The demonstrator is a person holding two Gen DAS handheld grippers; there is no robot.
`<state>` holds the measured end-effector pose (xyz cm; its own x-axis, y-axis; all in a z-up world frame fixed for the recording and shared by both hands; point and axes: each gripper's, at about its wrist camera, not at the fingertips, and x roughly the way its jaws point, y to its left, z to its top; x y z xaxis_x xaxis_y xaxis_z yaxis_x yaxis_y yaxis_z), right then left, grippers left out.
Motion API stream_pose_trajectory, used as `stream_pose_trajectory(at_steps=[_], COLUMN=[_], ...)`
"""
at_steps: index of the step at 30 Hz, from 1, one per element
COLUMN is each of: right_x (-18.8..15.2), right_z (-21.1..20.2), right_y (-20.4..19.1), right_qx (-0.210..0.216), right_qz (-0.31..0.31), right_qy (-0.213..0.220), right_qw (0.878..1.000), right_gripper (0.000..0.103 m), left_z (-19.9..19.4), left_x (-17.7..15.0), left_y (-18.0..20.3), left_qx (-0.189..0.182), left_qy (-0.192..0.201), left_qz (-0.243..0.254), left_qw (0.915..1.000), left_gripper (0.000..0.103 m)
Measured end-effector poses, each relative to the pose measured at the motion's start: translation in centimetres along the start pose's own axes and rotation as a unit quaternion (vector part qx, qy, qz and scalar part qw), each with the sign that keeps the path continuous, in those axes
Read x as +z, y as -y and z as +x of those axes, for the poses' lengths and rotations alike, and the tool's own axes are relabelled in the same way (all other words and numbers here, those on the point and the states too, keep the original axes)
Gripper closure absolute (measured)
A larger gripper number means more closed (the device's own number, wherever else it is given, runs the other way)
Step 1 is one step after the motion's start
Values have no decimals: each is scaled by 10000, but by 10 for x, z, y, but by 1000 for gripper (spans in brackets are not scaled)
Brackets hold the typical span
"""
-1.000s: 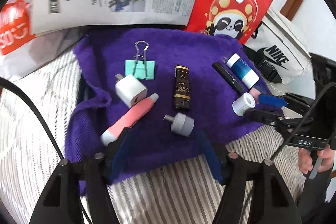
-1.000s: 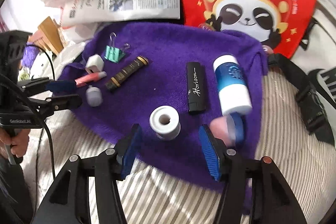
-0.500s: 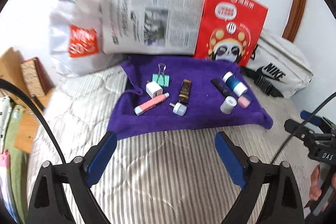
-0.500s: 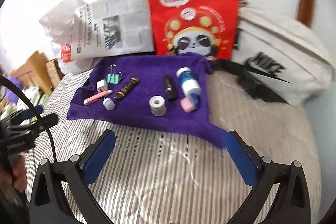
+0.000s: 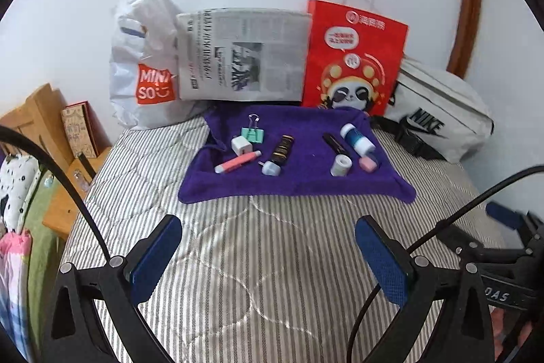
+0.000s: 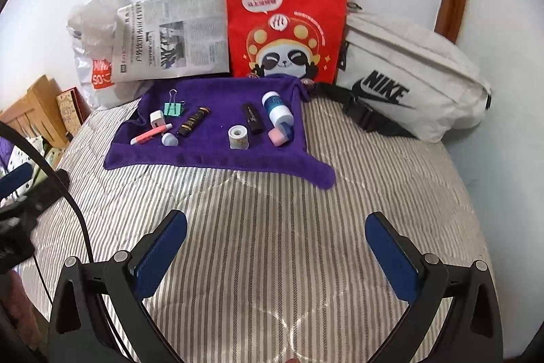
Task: Organize rigid objects
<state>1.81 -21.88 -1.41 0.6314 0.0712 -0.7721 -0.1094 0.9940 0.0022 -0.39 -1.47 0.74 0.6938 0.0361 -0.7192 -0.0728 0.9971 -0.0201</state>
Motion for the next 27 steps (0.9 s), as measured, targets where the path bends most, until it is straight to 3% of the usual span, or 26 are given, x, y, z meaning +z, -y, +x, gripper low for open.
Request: stream_pose_trajectory(at_steps=[27], right_x=[-7], right_z=[-21], right_y=[6], right_qx=[40], right_qz=[102], right_qy=[142], right_qw=[9998], right_gripper=[0], left_z=[-19], left_x=[-9], left_y=[16], left_qx=[94], left_qy=[66], left_qz=[117], left_qw=[9999], left_gripper=[0])
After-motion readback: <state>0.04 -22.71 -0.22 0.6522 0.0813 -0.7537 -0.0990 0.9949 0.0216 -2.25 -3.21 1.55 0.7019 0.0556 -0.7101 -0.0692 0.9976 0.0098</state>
